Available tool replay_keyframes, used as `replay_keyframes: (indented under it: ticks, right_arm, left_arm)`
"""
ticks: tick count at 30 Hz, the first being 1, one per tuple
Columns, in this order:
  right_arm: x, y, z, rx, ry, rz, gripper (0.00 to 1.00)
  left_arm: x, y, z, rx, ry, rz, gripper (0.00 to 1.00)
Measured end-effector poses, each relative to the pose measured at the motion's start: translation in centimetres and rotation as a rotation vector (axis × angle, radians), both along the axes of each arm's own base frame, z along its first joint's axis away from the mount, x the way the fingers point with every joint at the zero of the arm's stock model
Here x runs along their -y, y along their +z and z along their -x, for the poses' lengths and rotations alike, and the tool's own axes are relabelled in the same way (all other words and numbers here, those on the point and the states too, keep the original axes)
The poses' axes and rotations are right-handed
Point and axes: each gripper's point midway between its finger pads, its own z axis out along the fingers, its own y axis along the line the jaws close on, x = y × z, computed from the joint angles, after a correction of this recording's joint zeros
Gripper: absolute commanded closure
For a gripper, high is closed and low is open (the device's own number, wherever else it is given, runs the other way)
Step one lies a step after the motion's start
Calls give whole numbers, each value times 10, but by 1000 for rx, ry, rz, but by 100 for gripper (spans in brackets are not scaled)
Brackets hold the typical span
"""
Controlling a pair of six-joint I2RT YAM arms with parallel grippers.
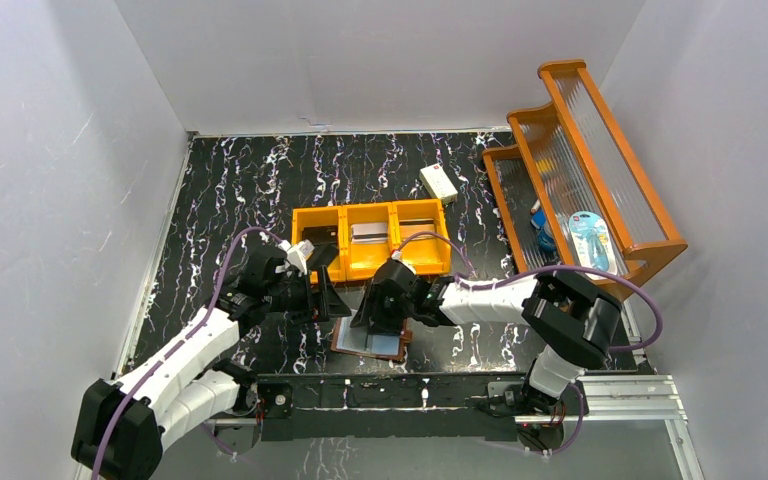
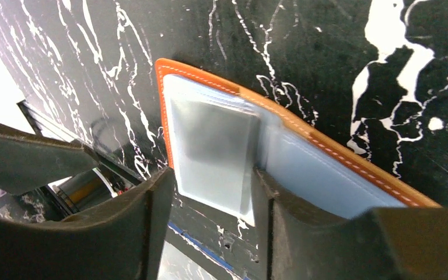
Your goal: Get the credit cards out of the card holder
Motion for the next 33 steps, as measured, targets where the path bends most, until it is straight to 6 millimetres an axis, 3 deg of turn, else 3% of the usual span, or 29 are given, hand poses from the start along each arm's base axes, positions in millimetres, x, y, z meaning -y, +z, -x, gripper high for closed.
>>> replay_keyframes:
  ticks: [3, 6, 10, 15, 24, 33]
  right_arm:
    - [2, -4, 1, -11, -1, 11, 42]
    - [1, -4, 1, -15, 1, 12, 31]
    - [-2, 0, -4, -2, 14, 58, 27]
    - [-1, -1, -12, 19, 18, 169, 24]
    - [-3, -4, -13, 64, 38, 334, 24]
    - [7, -9, -16, 89, 26, 427, 35]
  left_arm:
    - [0, 0, 0, -1, -2, 0, 27]
    - [0, 0, 0, -1, -3, 1, 27]
    - [-1, -1, 0, -1, 5, -6, 27]
    - [-18, -1, -7, 23, 132, -74, 26]
    - [-62, 21, -21, 118, 414, -177, 25]
    - [-73, 18, -21, 111, 464, -228, 24]
